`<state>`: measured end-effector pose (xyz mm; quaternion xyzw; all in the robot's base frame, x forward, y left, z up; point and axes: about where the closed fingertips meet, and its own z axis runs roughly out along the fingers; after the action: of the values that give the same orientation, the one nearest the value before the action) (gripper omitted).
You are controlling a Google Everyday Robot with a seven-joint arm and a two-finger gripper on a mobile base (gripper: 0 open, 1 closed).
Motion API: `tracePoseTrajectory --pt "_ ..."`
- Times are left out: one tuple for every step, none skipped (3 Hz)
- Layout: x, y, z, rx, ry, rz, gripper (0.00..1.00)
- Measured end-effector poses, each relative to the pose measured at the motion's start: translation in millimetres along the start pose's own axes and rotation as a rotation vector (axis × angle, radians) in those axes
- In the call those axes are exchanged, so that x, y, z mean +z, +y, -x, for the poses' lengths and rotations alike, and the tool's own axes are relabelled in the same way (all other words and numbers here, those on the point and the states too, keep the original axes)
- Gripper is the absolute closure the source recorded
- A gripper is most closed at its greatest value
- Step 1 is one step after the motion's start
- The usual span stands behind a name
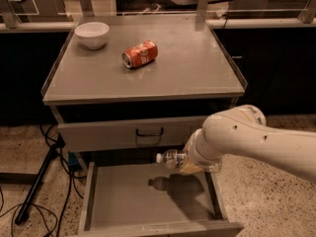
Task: Pick water bottle from middle drawer and place on counter
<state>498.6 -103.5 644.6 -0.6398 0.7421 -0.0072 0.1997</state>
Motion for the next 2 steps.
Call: tracePoseTrajectory --pt "-19.1 -17.0 10.0 -0.016 -0.031 -0.036 1.00" --pt "-52.0 -34.0 16.7 -0.042 -0.047 -0.097 1.00"
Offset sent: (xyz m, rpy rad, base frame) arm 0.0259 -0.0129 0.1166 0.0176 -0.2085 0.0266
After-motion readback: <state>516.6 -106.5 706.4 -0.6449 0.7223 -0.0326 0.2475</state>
